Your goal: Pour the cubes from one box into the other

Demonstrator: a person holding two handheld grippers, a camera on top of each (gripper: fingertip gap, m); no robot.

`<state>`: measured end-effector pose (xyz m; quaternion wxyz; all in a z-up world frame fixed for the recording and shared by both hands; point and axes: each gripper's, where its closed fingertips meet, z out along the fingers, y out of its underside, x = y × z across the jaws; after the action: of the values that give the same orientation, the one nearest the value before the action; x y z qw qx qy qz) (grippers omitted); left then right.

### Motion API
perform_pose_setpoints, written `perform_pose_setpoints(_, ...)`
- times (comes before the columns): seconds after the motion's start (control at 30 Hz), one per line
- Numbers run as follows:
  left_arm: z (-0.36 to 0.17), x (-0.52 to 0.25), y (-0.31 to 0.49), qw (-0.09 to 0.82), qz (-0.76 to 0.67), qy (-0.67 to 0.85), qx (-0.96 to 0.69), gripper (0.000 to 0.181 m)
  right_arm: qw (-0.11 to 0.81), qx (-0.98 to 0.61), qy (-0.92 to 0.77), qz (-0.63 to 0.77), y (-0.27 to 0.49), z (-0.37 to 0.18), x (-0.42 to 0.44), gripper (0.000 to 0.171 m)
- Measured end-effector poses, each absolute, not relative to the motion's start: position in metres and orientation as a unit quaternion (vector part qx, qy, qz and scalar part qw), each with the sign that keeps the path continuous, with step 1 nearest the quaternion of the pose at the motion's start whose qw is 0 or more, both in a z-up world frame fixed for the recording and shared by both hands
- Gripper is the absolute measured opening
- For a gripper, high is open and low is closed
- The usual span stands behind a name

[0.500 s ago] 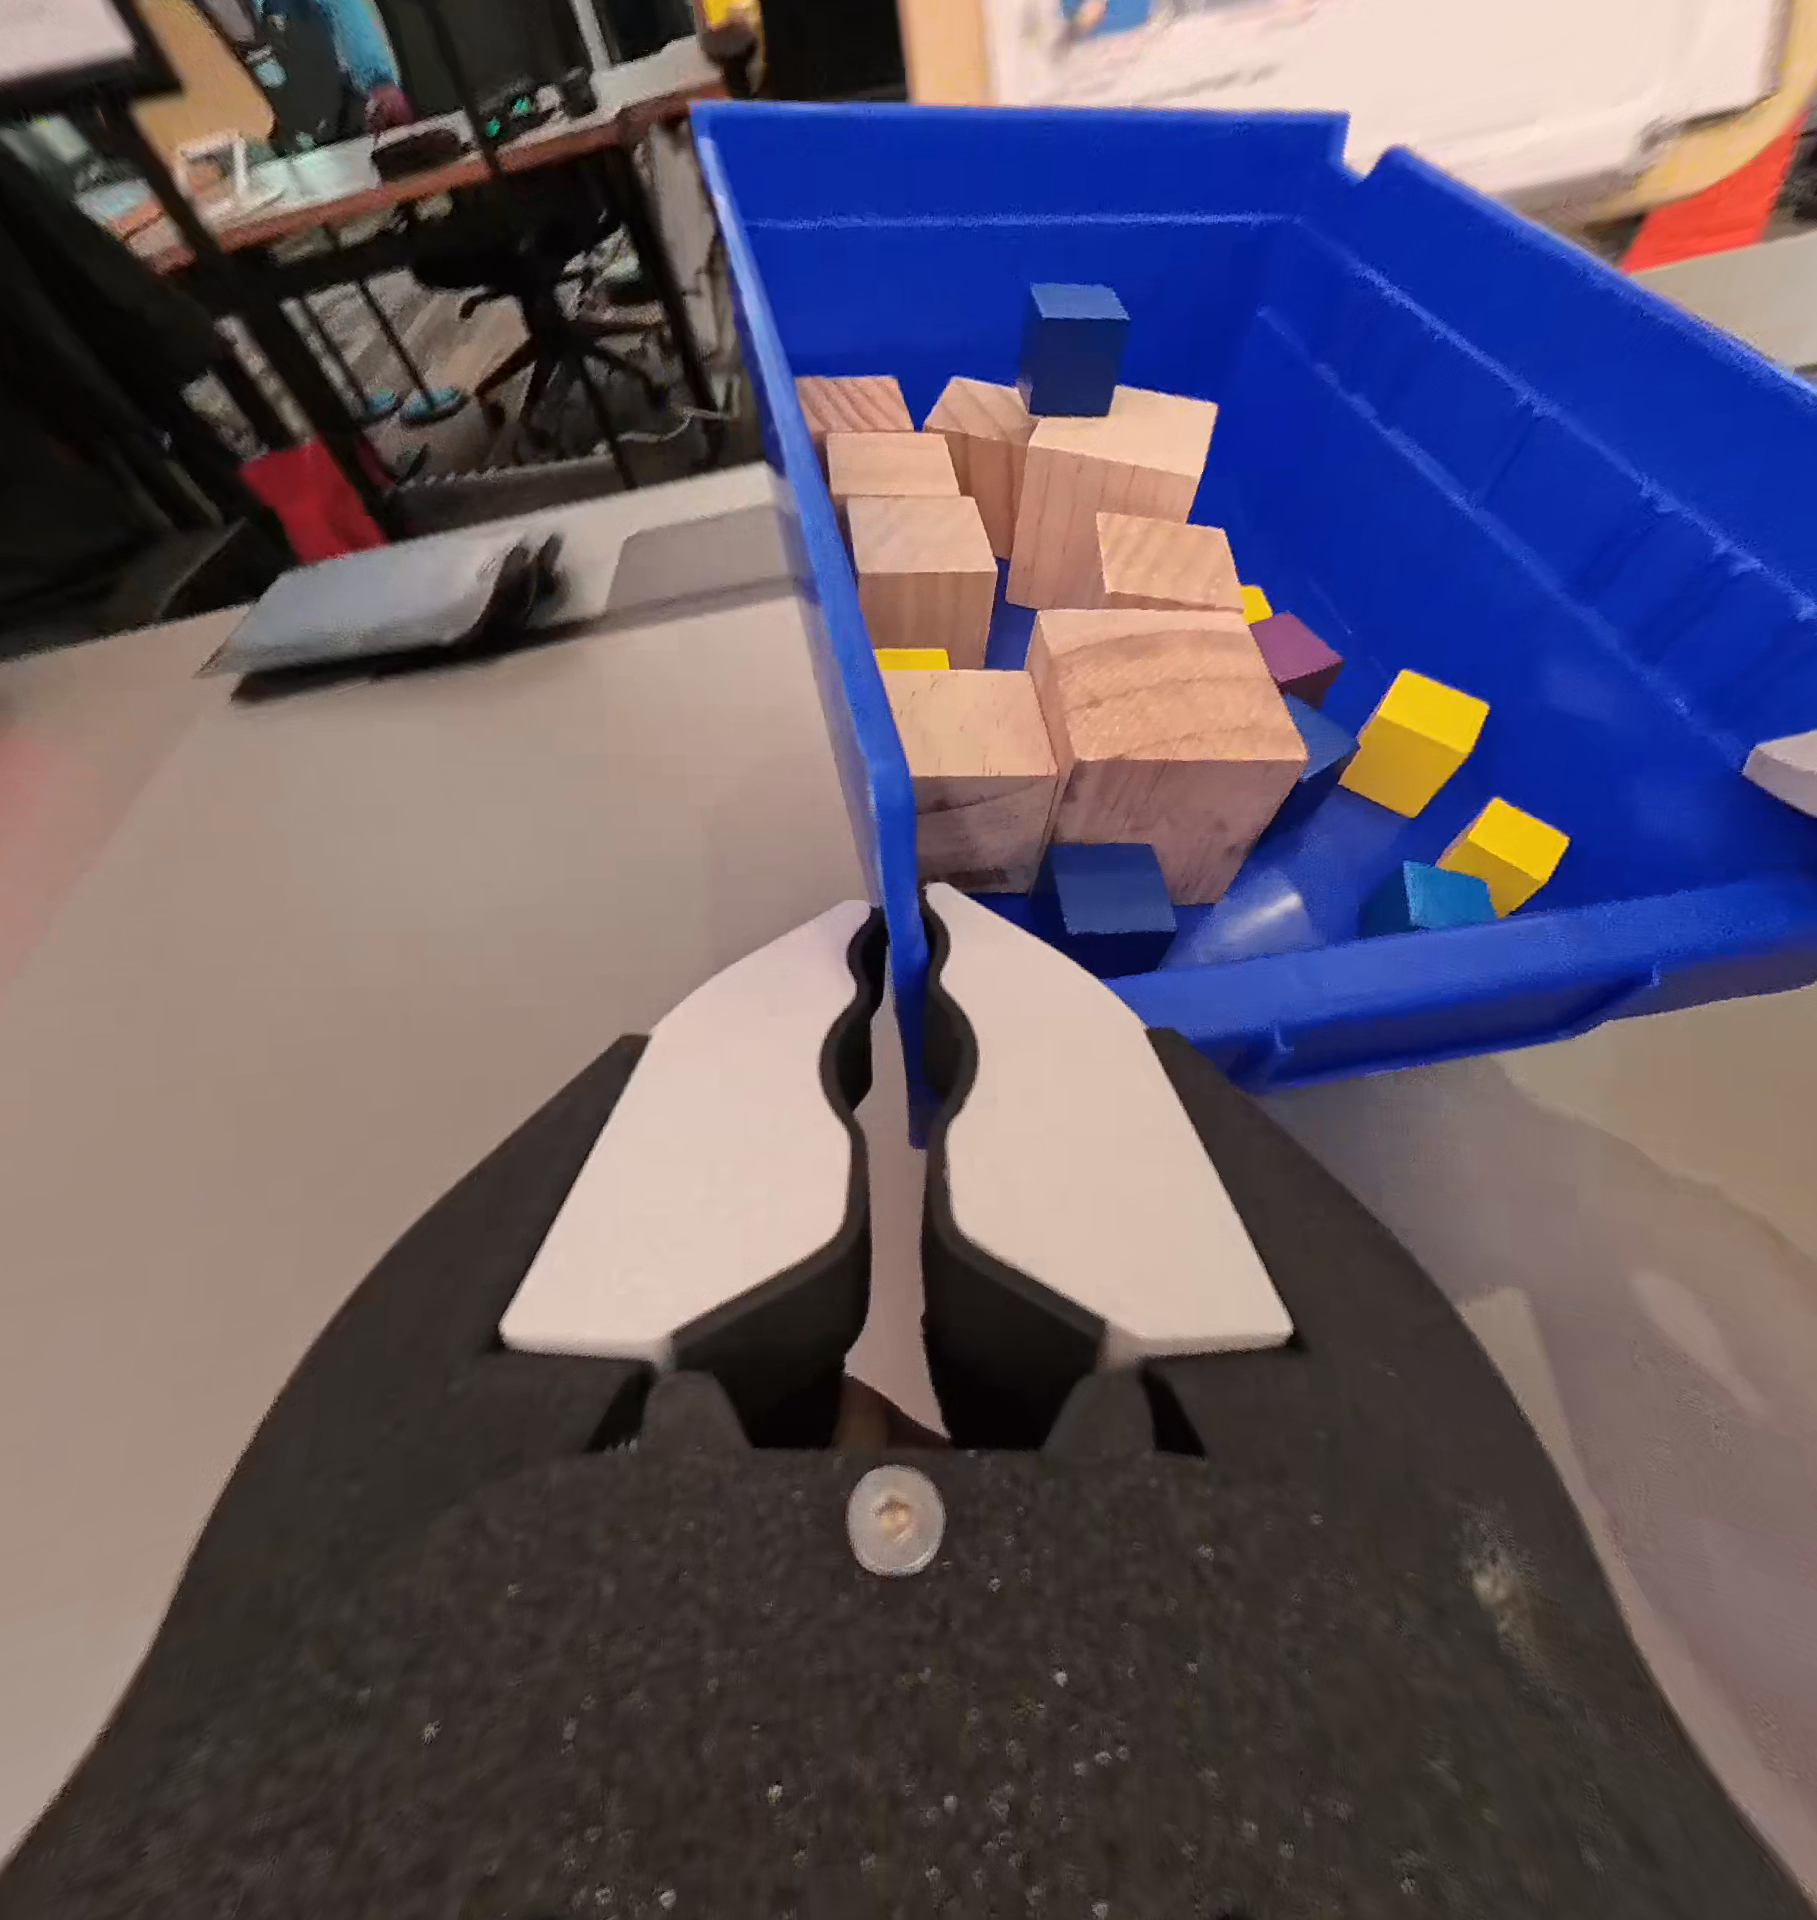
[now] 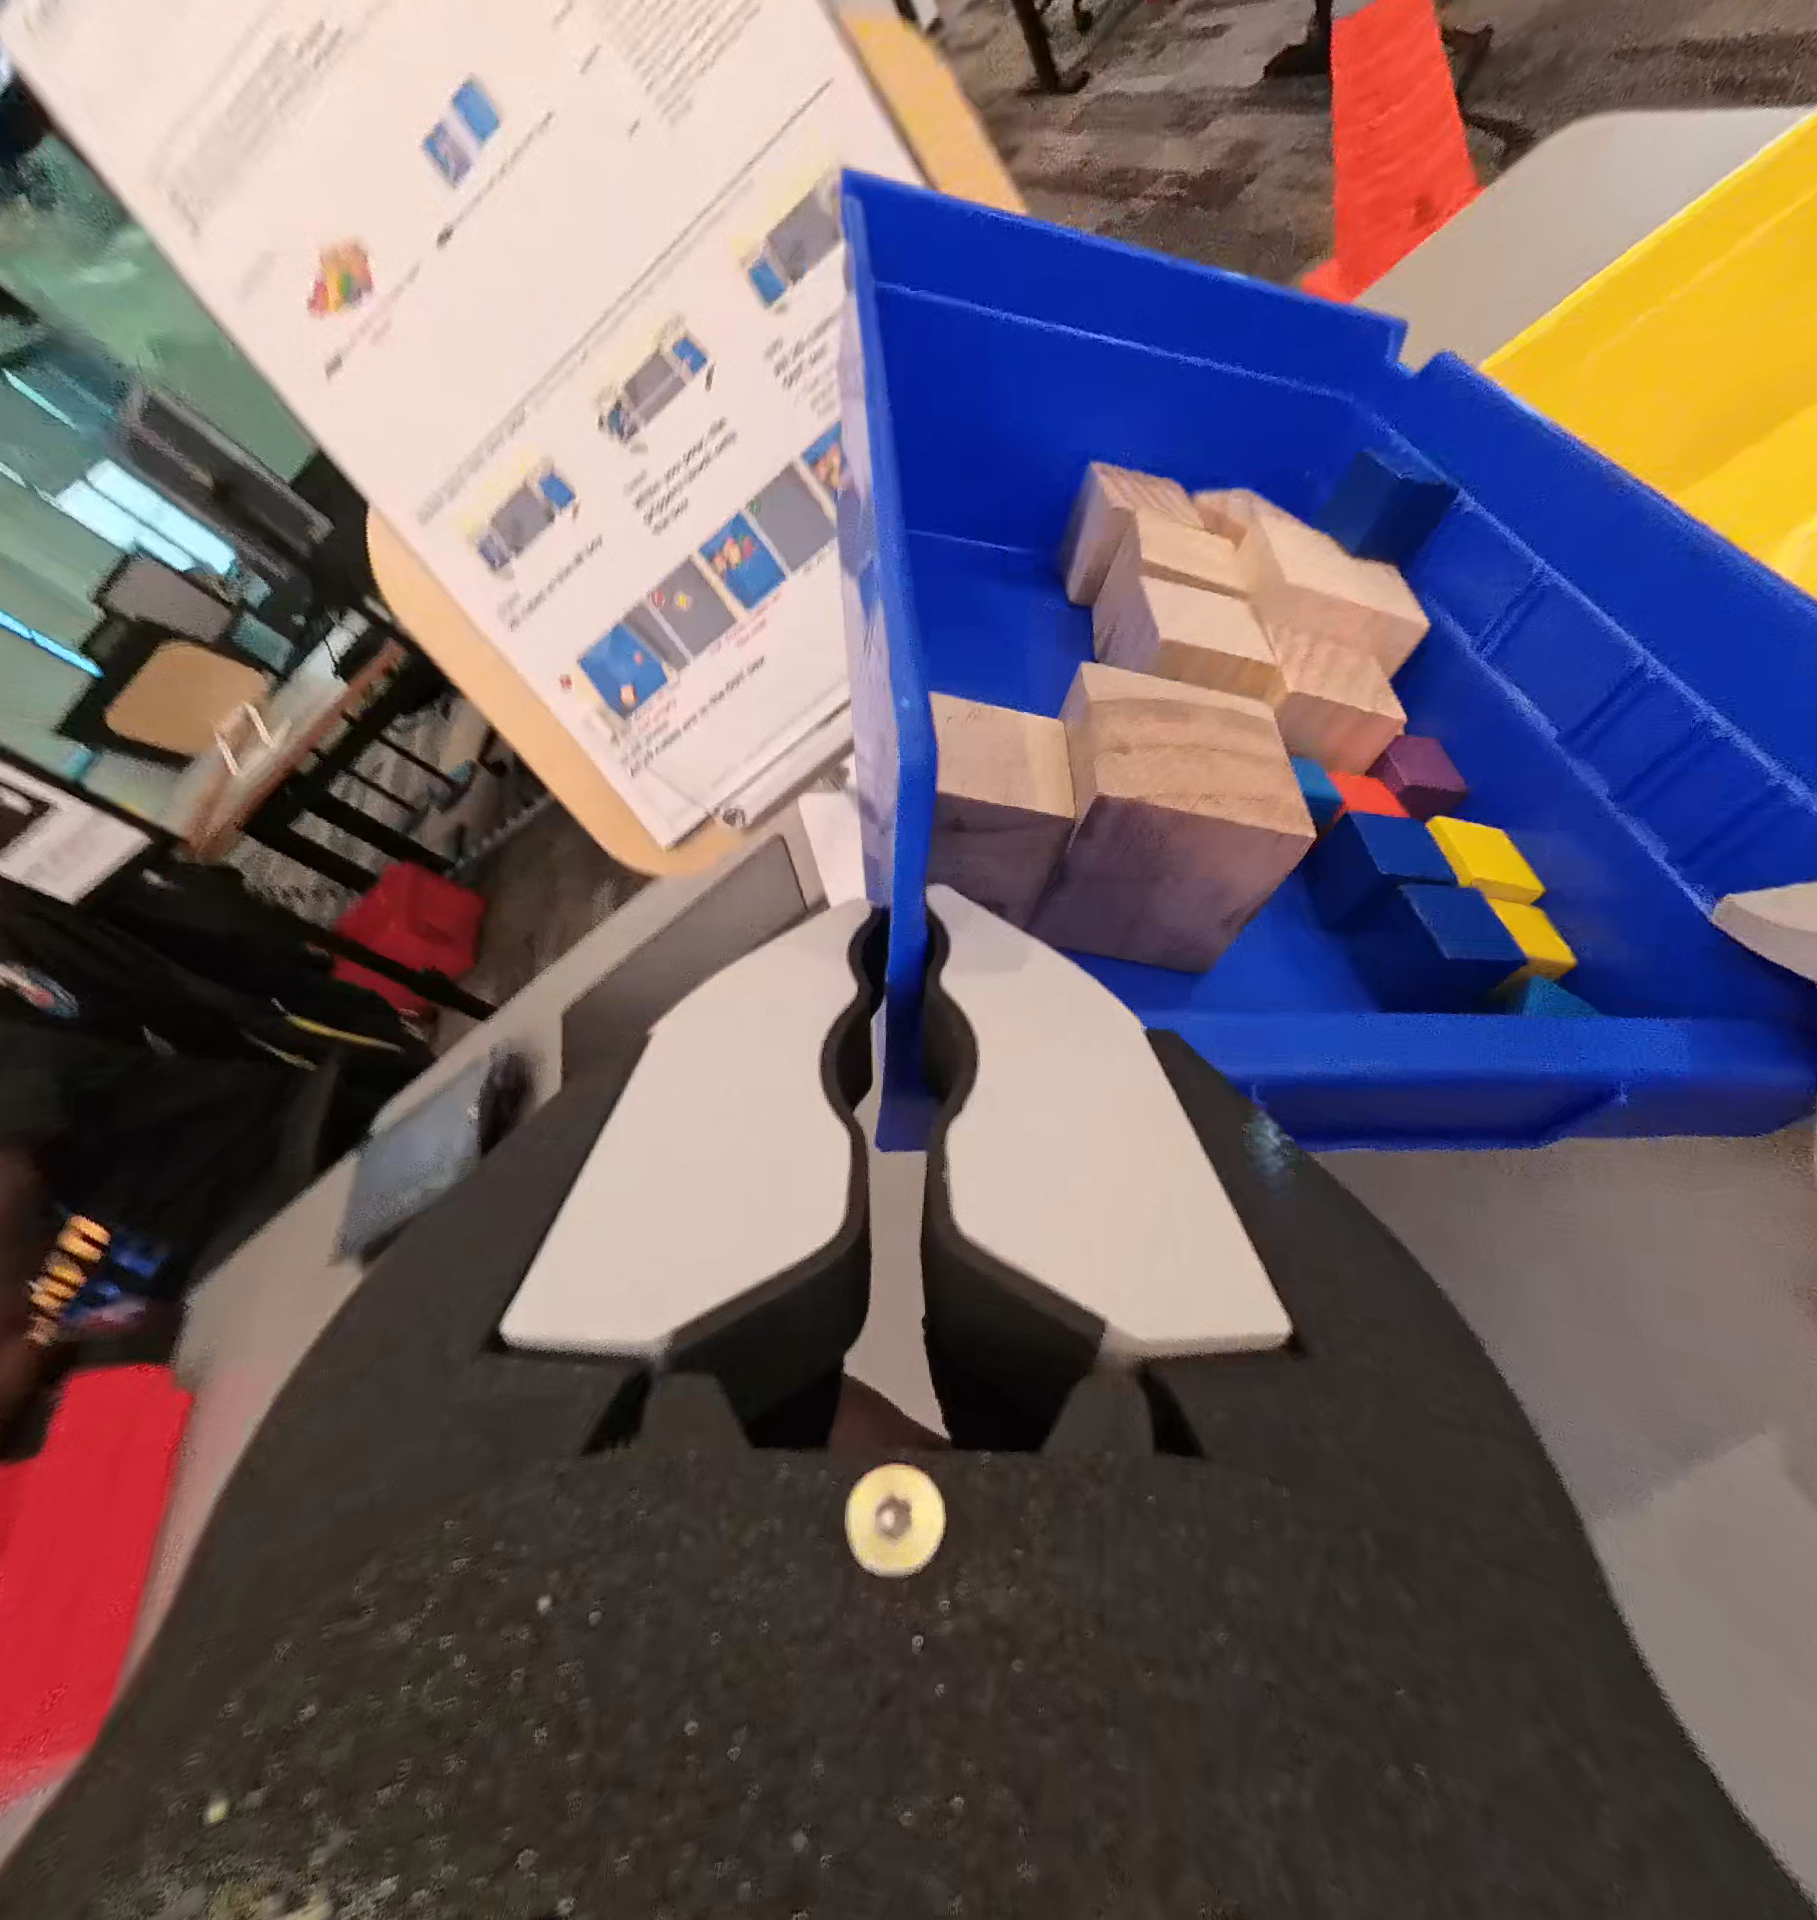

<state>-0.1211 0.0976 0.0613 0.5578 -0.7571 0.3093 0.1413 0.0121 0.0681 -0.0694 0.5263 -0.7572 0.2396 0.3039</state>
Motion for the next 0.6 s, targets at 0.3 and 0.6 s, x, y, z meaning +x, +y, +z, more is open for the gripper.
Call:
perform_pose_setpoints(0.3, 0.122, -0.033, 0.104, 0.546, 0.242, 0.433, -0.675, 0.005, 0.501, -0.675, 0.339, 0.422, 0.071, -0.056, 0.02, 0.004)
perform_pose_setpoints(0.6, 0.142, 0.016, 0.099, 0.536, 0.277, 0.49, -0.629, 0.004, 0.486, -0.617, 0.407, 0.466, 0.062, -0.042, 0.039, 0.004)
